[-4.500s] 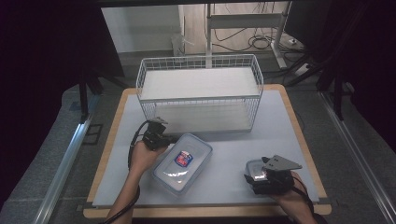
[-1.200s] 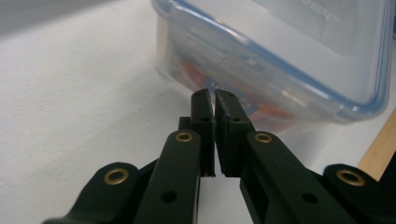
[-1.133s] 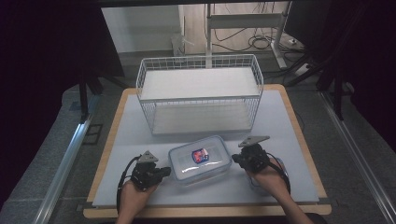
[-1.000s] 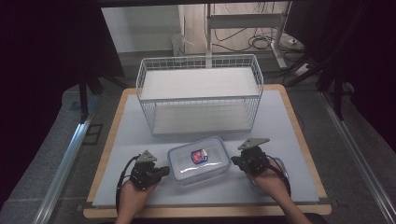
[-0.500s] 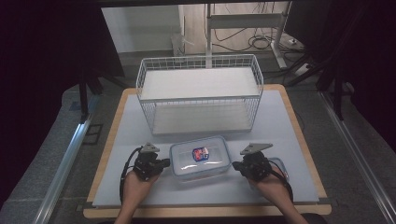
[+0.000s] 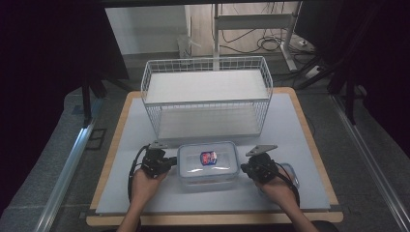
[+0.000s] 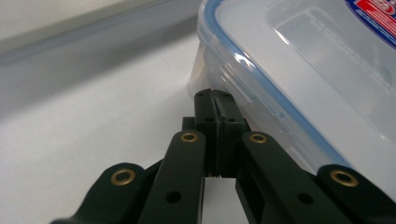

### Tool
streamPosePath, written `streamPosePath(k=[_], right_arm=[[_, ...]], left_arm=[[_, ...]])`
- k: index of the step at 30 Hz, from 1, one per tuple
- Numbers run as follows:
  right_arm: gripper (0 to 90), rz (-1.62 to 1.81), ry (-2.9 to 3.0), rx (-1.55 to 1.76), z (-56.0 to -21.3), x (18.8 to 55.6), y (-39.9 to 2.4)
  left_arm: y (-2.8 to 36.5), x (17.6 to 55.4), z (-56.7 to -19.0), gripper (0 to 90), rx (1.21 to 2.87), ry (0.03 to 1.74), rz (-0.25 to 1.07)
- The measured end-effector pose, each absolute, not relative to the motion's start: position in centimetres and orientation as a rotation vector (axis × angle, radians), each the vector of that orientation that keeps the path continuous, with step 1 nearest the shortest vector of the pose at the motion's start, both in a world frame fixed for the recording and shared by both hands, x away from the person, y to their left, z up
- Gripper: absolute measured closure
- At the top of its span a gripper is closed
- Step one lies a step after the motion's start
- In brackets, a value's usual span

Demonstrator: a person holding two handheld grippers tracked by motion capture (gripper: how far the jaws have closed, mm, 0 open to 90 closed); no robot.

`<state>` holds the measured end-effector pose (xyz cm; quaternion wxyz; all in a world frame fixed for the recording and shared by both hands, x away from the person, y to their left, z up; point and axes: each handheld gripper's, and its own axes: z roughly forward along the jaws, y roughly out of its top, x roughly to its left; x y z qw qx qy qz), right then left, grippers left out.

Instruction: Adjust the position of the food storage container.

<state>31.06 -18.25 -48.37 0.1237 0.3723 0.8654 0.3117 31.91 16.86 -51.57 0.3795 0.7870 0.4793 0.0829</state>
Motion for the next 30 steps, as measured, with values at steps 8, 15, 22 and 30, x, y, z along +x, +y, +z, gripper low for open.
streamPosePath(k=[8,15,22,30], right_arm=[[83.3,0.945,2.537,1.056,-48.5,30.2,-18.9],[56.0,1.042,2.456,0.936,-47.5,29.4,-20.7],[27.0,1.095,2.432,0.921,-47.9,28.3,-21.7],[7.0,1.195,2.386,0.896,-47.8,27.4,-22.5]], left_arm=[[17.3,31.1,-51.4,79.6,2.006,1.203,0.258],[19.3,26.6,-49.6,43.0,1.947,1.102,0.377],[20.0,23.2,-50.2,14.9,1.913,1.049,0.38],[18.8,23.1,-50.7,6.0,2.0,1.031,0.385]])
